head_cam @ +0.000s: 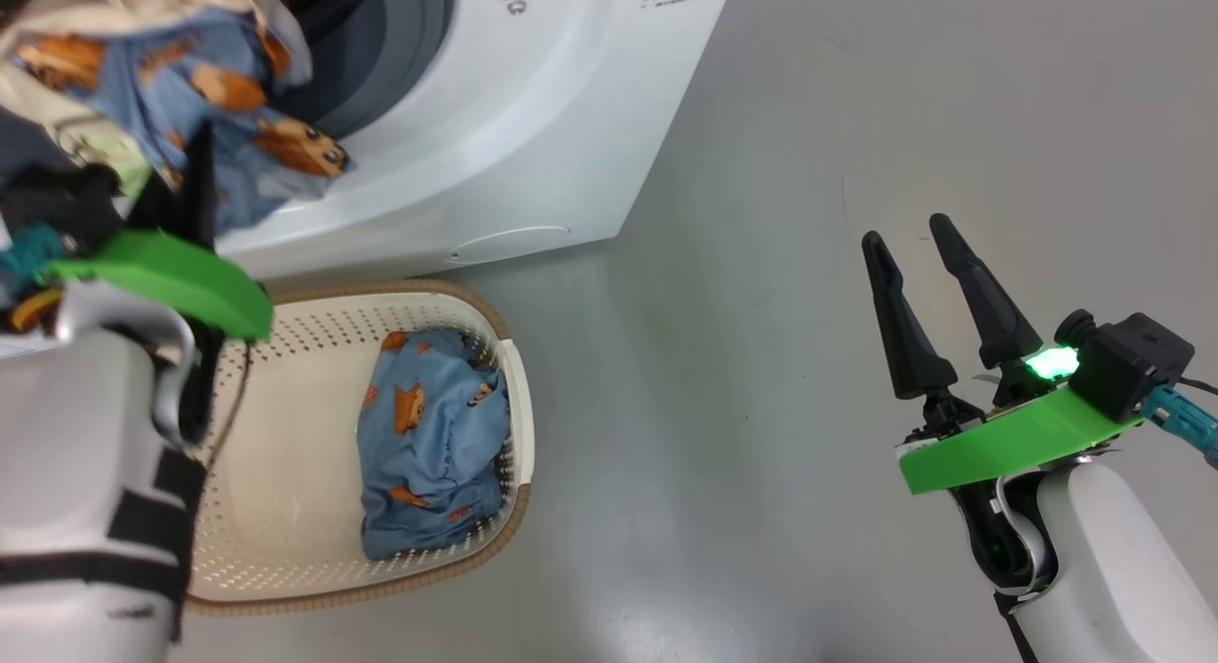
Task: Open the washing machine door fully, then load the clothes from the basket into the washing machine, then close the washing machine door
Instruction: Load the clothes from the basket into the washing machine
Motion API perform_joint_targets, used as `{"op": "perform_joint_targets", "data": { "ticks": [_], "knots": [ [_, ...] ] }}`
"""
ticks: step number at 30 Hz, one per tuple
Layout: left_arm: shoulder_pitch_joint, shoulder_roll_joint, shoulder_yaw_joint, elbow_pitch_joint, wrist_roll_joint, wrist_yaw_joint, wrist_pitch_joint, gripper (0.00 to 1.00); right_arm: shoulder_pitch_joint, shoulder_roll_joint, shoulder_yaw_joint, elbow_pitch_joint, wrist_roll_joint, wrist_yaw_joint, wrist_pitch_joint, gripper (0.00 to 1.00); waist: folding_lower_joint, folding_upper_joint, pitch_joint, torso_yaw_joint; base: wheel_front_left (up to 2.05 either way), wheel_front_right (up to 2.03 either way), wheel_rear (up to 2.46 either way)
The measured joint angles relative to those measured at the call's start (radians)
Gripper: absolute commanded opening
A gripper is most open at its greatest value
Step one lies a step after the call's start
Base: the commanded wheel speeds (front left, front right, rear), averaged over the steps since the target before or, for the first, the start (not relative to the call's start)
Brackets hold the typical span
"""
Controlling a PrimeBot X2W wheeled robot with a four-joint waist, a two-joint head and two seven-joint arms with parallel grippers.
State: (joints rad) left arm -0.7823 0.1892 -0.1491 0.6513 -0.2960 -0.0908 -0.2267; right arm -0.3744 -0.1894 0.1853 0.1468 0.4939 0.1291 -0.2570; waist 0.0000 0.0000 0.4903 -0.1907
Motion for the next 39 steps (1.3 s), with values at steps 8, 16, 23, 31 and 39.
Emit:
{"op": "perform_joint_targets", "data": {
  "ticks": [8, 16, 23, 31, 39],
  "knots": [
    [-0.217, 0.038, 0.021, 0.131, -0.002, 0.025, 0.050, 0.00, -0.001, 0.001, 0.012, -0.002, 0.000, 0.000, 0.000, 1.00, 0.0000, 0.0000, 0.035, -0.027, 0.00, 0.00, 0.00],
    [-0.433, 0.081, 0.005, 0.304, 0.034, 0.036, 0.046, 0.00, -0.022, 0.006, 0.018, -0.006, 0.000, 0.000, 0.000, 1.00, 0.0000, 0.0000, 0.093, -0.070, 0.00, 0.00, 0.00],
    [-0.577, 0.116, -0.012, 0.438, 0.059, 0.048, 0.033, 0.90, -0.037, 0.015, 0.021, -0.006, 0.000, 0.000, 0.000, 1.00, 0.0000, 0.0000, 0.132, -0.122, 0.00, 0.00, 0.00],
    [-0.635, 0.121, -0.020, 0.554, 0.063, 0.060, 0.031, 1.00, -0.039, 0.025, 0.016, -0.005, 0.000, 0.000, 0.000, 1.00, 0.0000, 0.0000, 0.145, -0.145, 0.00, 0.00, 0.00],
    [-0.630, 0.073, -0.021, 0.584, 0.046, 0.050, -0.013, 1.00, -0.039, 0.023, 0.018, 0.000, 0.000, 0.000, 0.000, 1.00, 0.0000, 0.0000, 0.117, -0.107, 0.00, 0.00, 0.00]
  ]
}}
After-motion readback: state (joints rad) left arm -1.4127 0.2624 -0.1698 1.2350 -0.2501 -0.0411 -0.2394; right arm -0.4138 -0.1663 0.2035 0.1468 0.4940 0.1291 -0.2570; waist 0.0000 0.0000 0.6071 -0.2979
